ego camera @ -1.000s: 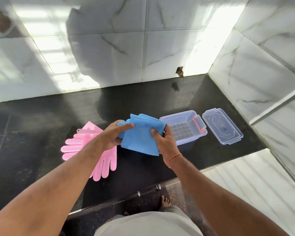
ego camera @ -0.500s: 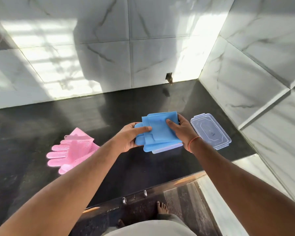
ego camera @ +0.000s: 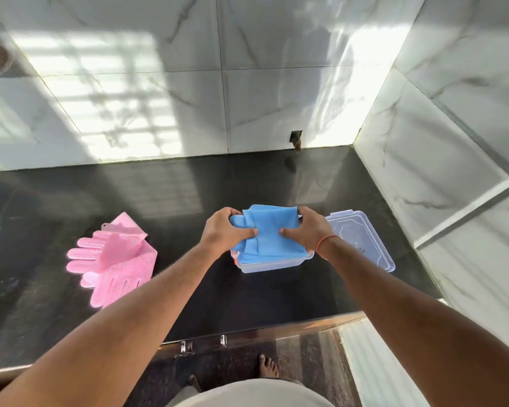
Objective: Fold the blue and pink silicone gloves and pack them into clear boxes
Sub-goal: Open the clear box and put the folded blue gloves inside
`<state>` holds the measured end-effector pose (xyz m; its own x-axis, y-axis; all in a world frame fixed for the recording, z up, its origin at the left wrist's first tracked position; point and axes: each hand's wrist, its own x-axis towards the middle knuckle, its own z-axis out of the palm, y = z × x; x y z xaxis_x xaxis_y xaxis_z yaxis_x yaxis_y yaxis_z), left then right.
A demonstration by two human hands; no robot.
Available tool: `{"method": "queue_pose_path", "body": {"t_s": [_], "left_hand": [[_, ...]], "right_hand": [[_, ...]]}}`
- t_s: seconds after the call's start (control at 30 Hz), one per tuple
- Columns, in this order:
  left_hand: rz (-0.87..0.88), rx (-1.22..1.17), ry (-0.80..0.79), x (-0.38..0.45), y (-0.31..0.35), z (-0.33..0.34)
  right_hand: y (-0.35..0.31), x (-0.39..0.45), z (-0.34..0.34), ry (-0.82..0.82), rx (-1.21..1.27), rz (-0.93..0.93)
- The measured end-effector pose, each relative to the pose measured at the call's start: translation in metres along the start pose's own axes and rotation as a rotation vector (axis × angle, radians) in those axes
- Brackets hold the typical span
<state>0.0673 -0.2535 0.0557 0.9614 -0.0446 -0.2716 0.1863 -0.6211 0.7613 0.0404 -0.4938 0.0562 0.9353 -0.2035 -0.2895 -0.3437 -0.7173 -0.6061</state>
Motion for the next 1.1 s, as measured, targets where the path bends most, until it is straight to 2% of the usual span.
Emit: {"method": "queue_pose_path", "body": {"t_s": [0.2,0.4,0.63,0.8,0.9,0.97,1.03,1.1], "left_hand": [[0.166,0.376,0.074,-0.007,0.005,0.009],[0.175,0.497,0.082,-0.008,0.004,0.017],[0.205,0.841,0.124,-0.007,0.026,0.028],[0.192,0.857,0.089,-0.006,0.025,0.036],[0.274,0.778,0.096,-0.008,0.026,0.031],[0.429,0.682,0.143,-0.011,0.028,0.026],[0.559,0.619,0.114,-0.014,0.033,0.025],[0.541,0.66,0.023,-0.017,0.04,0.029]], "right_hand": [[0.0,0.004,-0.004,-0.015,-0.266,-0.09],[-0.012,-0.002,-0.004,0.002,-0.463,-0.194],[-0.02,-0.008,0.006,0.014,-0.597,-0.276],[-0.024,-0.013,0.004,0.044,-0.663,-0.308],[-0.025,-0.014,-0.008,0.067,-0.674,-0.386],[-0.025,-0.011,-0.015,0.009,-0.61,-0.473],[-0.026,-0.008,-0.019,-0.107,-0.548,-0.525],[-0.027,-0.005,-0.019,-0.215,-0.573,-0.531]]}}
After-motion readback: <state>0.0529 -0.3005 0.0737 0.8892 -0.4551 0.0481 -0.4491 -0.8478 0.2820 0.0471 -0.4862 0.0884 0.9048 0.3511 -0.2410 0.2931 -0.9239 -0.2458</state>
